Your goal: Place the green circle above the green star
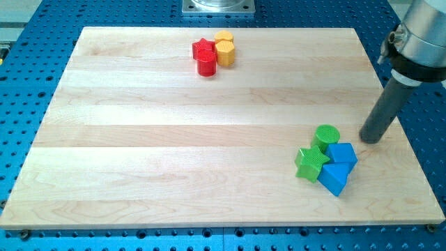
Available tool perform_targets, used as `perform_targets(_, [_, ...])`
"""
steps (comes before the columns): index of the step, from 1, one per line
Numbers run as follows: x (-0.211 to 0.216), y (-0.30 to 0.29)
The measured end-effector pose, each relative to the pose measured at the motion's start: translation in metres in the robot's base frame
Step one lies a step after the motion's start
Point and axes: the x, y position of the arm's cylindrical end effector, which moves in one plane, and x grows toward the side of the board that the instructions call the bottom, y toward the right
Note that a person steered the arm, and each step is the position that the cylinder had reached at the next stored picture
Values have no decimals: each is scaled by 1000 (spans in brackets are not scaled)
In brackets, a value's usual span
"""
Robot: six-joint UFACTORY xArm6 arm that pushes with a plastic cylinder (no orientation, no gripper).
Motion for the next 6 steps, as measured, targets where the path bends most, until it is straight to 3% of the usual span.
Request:
perform_targets(1, [0, -34])
perform_targets(5, [4, -60])
perform_targets(6, [-37, -29])
